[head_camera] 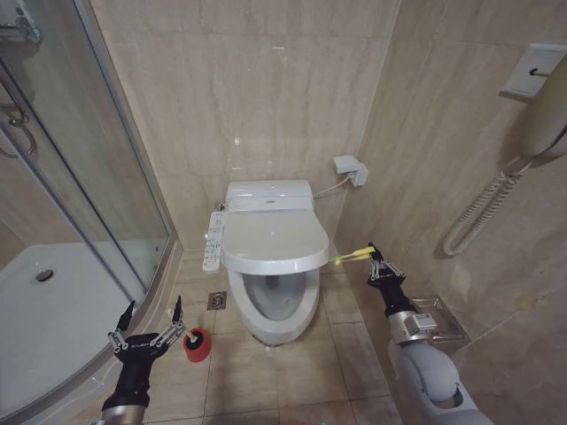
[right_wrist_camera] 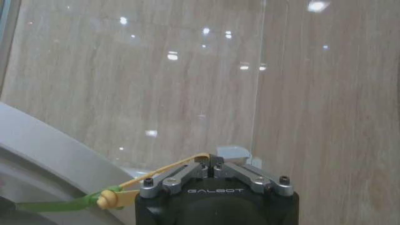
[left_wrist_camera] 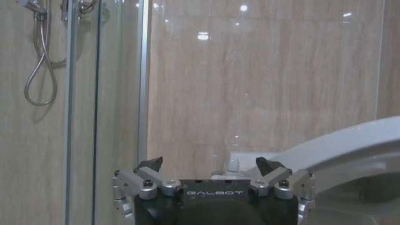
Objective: Open the toilet lid, clean the toilet bowl with a toilet brush, close the toilet lid, and flush.
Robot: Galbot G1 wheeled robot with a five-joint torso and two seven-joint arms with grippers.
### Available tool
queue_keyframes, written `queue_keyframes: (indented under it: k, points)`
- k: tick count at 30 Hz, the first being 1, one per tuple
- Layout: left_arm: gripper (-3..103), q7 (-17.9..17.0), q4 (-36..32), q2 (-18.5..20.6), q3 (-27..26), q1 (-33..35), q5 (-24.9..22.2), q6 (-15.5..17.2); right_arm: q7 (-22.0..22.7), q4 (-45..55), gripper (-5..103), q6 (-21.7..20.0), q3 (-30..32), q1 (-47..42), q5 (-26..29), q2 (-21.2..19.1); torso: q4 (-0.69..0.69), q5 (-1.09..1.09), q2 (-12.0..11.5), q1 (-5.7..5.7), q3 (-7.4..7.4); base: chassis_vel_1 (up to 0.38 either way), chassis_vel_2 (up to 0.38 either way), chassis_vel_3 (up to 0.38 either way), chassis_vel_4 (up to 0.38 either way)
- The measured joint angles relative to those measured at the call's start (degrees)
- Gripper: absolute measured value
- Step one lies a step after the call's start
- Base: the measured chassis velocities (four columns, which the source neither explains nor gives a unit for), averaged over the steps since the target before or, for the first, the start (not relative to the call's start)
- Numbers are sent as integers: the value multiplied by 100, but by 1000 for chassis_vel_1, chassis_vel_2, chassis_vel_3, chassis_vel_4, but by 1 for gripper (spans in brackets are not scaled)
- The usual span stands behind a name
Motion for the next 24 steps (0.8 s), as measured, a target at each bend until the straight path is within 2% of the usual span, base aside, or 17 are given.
queue_keyframes:
  k: [15, 24]
  points:
    - [100, 0, 0, 0, 0, 0, 0, 0, 85, 97, 1, -160, -111, 367, 104, -92, -2, -1, 1, -1, -1, -9, 12, 9, -6]
    - [100, 0, 0, 0, 0, 0, 0, 0, 81, 79, 1, -161, -181, 493, 197, -100, -1, 0, 0, 1, 0, -149, 143, 140, -148]
